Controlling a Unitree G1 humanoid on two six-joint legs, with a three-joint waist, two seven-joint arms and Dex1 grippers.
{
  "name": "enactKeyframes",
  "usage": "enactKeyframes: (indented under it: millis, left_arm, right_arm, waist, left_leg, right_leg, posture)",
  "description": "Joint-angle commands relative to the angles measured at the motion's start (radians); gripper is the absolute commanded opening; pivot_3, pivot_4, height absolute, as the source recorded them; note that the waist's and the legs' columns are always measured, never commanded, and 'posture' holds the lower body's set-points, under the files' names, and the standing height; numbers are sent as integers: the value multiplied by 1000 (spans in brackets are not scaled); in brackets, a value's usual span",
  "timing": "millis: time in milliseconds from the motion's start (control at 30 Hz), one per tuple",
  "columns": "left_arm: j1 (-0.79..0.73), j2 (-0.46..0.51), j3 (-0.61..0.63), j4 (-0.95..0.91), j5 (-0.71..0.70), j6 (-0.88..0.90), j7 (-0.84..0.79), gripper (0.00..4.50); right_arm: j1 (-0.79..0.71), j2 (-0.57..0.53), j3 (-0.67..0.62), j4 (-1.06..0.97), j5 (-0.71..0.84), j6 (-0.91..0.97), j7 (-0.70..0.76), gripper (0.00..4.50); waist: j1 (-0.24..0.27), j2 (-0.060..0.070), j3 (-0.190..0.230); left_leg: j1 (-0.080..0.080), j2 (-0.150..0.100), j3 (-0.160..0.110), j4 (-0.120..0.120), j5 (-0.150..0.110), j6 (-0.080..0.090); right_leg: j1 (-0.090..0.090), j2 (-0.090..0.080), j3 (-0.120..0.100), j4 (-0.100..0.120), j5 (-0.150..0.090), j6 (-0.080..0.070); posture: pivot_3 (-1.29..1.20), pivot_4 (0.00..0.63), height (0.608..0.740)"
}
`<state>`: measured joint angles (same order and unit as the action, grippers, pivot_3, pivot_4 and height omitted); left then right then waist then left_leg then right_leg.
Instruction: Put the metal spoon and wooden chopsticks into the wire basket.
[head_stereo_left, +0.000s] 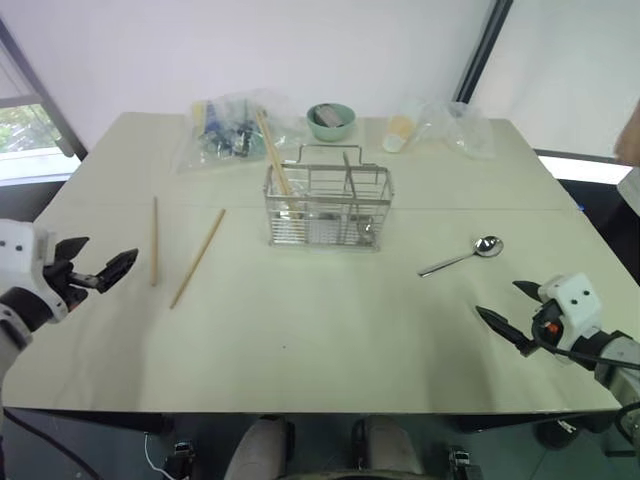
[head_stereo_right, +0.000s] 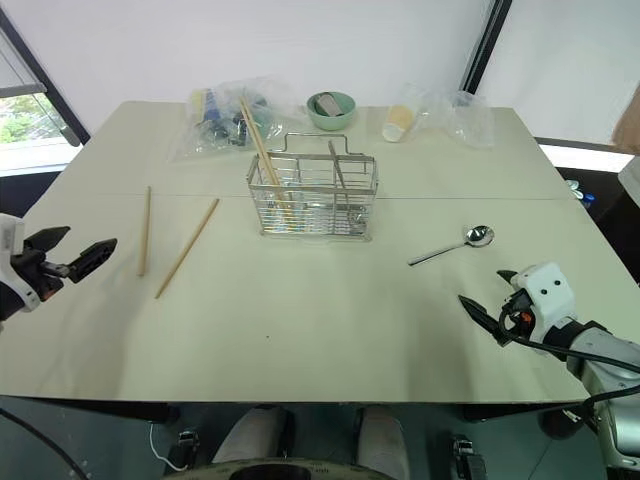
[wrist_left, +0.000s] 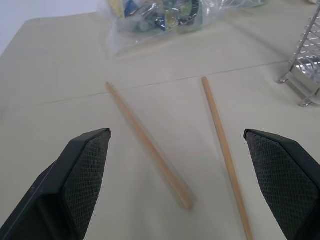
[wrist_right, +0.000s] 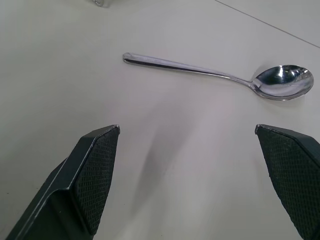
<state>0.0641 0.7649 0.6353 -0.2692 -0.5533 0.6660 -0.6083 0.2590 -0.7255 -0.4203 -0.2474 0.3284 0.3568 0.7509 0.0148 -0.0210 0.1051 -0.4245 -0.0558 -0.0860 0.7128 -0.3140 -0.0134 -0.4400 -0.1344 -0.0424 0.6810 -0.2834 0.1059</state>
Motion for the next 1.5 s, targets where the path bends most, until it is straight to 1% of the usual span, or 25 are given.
enactKeyframes:
  millis: [33,200,333,467,600,700,800,900,1000,1100,1167,1233,1333,1400,1500]
  left_arm:
    - [-21,27,0,-2,14,-33,-8,4500]
    - [-39,16,-3,-4,-2,-22,2,4500]
    - [-23,5,-6,-29,-3,-21,3,4500]
    - [-9,4,-13,-37,-2,-23,-1,4500]
    - [-27,13,-29,-47,-19,-11,-5,4500]
    - [-71,41,-62,-78,-53,24,-25,4500]
    - [-130,82,-114,-120,-97,60,-68,4500]
    - [-230,123,-202,-162,-158,94,-140,4500]
    - [-329,156,-327,-185,-175,97,-226,4500]
    - [-408,171,-425,-193,-190,101,-303,4500]
    - [-480,165,-486,-189,-232,128,-363,4500]
    - [-539,155,-528,-174,-253,149,-399,4500]
    - [-595,143,-584,-154,-225,135,-426,4500]
    - [-611,135,-604,-152,-209,124,-430,4500]
    - [-609,129,-601,-168,-215,131,-419,4500]
  right_arm:
    - [-14,-13,-34,0,1,-22,-5,4465]
    - [-27,-16,-27,18,0,-27,-1,4465]
    - [-49,-31,-24,25,0,-22,7,4465]
    - [-60,-54,-25,29,-4,-32,20,4465]
    - [-78,-85,-20,35,-6,-45,46,4465]
    - [-119,-135,-5,55,-12,-68,97,4465]
    - [-179,-211,27,95,-17,-125,193,4465]
    - [-345,-293,105,205,-35,-193,292,4465]
    - [-564,-331,239,357,-96,-289,401,4465]
    - [-754,-326,374,514,-179,-399,507,4465]
    - [-890,-311,488,631,-252,-479,625,4465]
    - [-1009,-284,574,753,-308,-525,710,4465]
    - [-1175,-220,681,989,-425,-630,739,4465]
    - [-1265,-186,752,1142,-525,-734,712,4465]
    - [-1359,-144,825,1305,-641,-839,631,4465]
  waist:
    - [-1,0,0]
    - [-1,0,0]
    - [-2,0,0]
    - [-1,0,0]
    - [-1,0,0]
    - [0,0,0]
    - [-1,0,0]
    - [-4,1,1]
    - [-10,3,2]
    - [-14,1,1]
    - [-18,2,3]
    - [-25,2,6]
    - [-30,2,6]
    - [-32,2,6]
    - [-32,2,6]
  left_leg:
    - [0,0,0,0,0,0]
    - [0,0,0,0,0,0]
    - [0,0,0,0,0,0]
    - [0,0,0,0,0,0]
    - [0,0,0,0,0,0]
    - [0,0,0,1,0,0]
    - [1,0,0,2,0,0]
    - [1,0,1,2,0,0]
    - [1,0,3,3,0,1]
    - [1,1,4,2,0,1]
    - [1,1,4,1,0,1]
    - [0,1,3,1,1,1]
    - [1,0,3,1,1,1]
    - [1,0,4,1,1,1]
    - [0,0,4,1,1,0]
  right_leg:
    - [0,0,0,0,0,0]
    - [0,0,0,0,0,0]
    - [0,0,0,0,0,0]
    - [0,0,0,0,0,0]
    - [0,0,0,0,0,0]
    - [0,0,0,0,0,0]
    - [0,0,0,0,0,0]
    - [0,0,0,0,0,0]
    - [1,-1,0,1,1,-1]
    - [0,-1,-1,0,1,-1]
    - [0,0,-1,1,1,-1]
    - [0,0,-1,0,1,-1]
    - [1,0,-2,-1,1,-1]
    - [1,0,-2,1,1,-1]
    - [0,0,-1,2,1,0]
  posture:
    - [0,150,635]
    - [0,150,635]
    - [0,150,635]
    - [0,150,635]
    - [0,150,635]
    - [0,150,635]
    - [0,150,635]
    - [0,150,635]
    - [0,150,635]
    - [0,150,635]
    - [0,150,635]
    - [0,150,635]
    - [0,150,635]
    - [0,150,635]
    - [0,150,635]
